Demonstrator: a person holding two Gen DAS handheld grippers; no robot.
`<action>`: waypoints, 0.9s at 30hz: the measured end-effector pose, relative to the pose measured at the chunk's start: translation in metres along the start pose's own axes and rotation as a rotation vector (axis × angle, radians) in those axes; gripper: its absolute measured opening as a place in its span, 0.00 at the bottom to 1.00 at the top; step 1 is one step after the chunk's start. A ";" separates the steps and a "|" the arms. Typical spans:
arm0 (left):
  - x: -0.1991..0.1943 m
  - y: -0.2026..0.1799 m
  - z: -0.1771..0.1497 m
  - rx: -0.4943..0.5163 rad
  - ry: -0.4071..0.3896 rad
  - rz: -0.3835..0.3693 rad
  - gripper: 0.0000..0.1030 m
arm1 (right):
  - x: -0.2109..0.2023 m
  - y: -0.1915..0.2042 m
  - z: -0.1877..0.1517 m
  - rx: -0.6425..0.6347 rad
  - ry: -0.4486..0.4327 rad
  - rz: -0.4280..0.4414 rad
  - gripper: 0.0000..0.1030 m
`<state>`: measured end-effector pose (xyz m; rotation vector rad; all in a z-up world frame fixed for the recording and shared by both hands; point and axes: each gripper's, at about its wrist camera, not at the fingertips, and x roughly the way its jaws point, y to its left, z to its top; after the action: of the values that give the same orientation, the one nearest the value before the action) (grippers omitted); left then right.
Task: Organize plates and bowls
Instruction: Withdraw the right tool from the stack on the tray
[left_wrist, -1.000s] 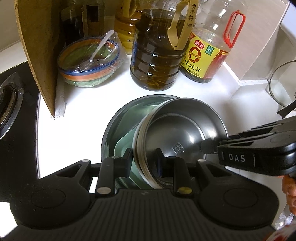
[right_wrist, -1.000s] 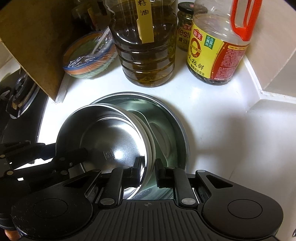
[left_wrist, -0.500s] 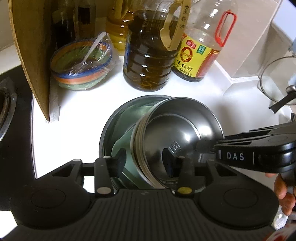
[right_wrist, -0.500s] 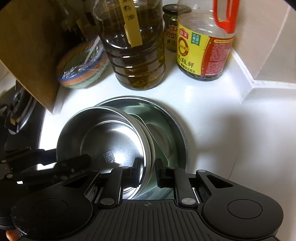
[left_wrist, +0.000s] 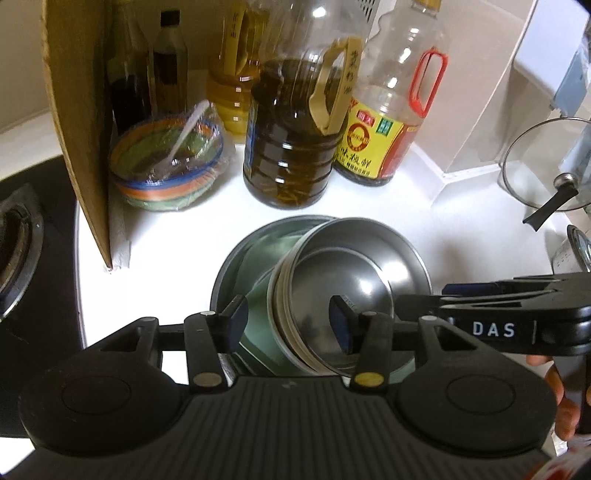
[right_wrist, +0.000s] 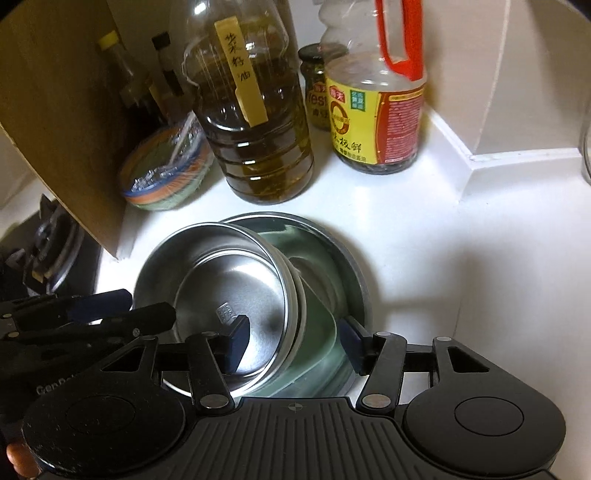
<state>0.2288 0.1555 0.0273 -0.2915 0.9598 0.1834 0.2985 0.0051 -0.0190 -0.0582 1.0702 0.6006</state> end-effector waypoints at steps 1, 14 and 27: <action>-0.004 0.000 -0.001 0.002 -0.011 0.001 0.46 | -0.004 -0.001 -0.001 0.005 -0.012 0.010 0.54; -0.052 -0.020 -0.029 0.051 -0.138 0.026 0.47 | -0.062 -0.016 -0.046 0.041 -0.224 0.082 0.63; -0.077 -0.074 -0.083 0.060 -0.123 -0.016 0.47 | -0.112 -0.055 -0.116 0.057 -0.303 0.030 0.63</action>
<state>0.1413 0.0567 0.0582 -0.2299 0.8389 0.1554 0.1942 -0.1275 0.0036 0.0970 0.7945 0.5846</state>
